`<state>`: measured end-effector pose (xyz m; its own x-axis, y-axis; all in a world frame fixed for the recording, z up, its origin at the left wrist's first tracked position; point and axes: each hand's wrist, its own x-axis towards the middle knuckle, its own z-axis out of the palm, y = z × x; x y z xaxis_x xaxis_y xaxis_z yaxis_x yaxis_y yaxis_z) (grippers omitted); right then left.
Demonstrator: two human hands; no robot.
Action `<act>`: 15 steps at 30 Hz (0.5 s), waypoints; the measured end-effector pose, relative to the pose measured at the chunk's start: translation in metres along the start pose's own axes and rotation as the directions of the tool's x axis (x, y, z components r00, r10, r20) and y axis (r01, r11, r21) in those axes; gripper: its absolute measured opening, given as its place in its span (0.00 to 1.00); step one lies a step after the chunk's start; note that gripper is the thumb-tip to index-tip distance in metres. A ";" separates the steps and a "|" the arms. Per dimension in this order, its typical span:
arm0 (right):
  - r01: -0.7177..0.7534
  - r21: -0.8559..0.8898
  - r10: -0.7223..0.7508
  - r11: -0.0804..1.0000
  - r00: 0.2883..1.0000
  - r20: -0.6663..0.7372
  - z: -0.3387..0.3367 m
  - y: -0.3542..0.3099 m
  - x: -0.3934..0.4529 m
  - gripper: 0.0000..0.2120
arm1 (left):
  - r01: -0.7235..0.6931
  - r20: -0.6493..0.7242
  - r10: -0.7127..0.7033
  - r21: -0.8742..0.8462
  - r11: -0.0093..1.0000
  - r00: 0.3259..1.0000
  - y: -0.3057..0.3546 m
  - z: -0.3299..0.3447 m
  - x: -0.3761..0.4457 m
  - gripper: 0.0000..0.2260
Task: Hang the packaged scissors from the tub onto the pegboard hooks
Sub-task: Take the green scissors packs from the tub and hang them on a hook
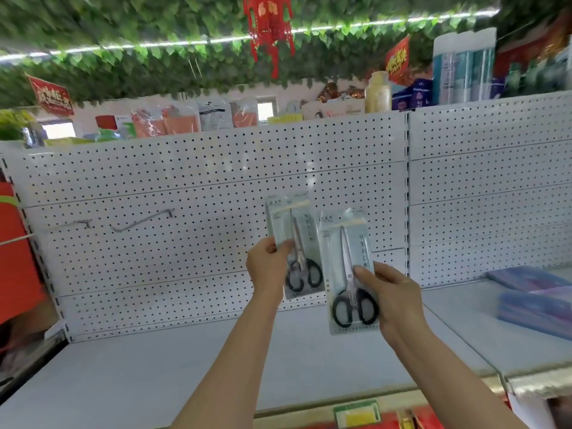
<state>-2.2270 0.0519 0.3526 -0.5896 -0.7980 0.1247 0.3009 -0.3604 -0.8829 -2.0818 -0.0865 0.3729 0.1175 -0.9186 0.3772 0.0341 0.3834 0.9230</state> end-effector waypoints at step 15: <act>0.023 -0.049 -0.021 0.999 0.999 0.031 0.020 0.013 0.024 0.07 | 0.059 -0.041 -0.055 0.102 0.993 0.998 -0.035 0.007 0.022 0.14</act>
<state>-2.2220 0.0188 0.3535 -0.5724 -0.8048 0.1573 0.2505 -0.3543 -0.9010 -2.0871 -0.1207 0.3497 0.1561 -0.9337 0.3222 -0.0601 0.3166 0.9467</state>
